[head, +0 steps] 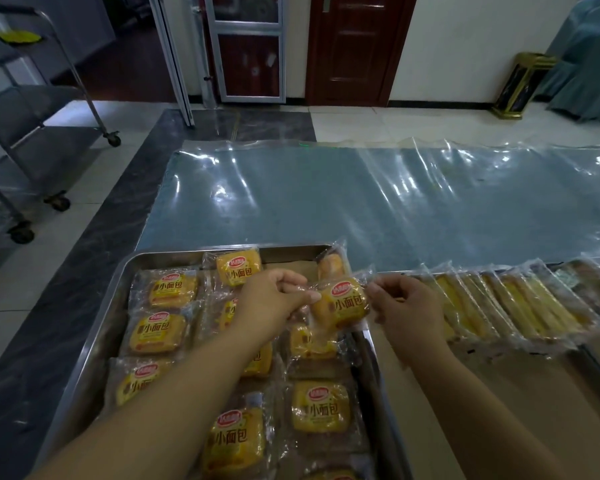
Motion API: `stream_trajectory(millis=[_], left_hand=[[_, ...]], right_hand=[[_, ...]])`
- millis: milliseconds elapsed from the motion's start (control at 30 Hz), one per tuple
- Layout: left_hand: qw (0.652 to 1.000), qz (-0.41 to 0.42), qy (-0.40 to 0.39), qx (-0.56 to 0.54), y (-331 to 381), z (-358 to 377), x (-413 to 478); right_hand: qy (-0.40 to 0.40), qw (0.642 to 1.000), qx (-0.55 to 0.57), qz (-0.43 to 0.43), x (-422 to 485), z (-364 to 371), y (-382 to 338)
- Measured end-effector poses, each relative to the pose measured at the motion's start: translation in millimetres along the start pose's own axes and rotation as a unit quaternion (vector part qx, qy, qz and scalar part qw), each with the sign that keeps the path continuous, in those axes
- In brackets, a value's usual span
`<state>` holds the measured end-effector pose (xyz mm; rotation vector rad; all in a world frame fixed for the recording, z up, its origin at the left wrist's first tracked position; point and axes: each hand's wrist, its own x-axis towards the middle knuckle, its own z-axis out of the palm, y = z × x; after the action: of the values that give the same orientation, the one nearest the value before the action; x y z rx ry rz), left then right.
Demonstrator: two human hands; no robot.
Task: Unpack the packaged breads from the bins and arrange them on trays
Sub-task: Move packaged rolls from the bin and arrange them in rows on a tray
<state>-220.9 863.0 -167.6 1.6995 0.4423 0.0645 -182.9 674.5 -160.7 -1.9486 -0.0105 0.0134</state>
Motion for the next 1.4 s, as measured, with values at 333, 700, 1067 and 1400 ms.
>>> stream_trajectory(millis=[333,700,1067,1400], left_hand=[[0.956,0.103,-0.065,0.268,-12.4,44.1,35.3],[0.954,0.103,-0.023,0.281,-27.6,50.4,46.8],[0.989,0.067,0.126,0.045,-8.5,-4.8,28.8],[0.99,0.04,0.137,0.02,-9.4,-39.7,18.9]], right_hand=[[0.084,0.996,-0.005,-0.005,34.1,-31.6,11.6],[0.091,0.995,0.019,0.02,53.7,-22.1,21.5],[-0.002,0.999,-0.051,0.006,41.2,15.3,13.5],[-0.186,0.939,-0.291,0.005,37.0,49.9,4.1]])
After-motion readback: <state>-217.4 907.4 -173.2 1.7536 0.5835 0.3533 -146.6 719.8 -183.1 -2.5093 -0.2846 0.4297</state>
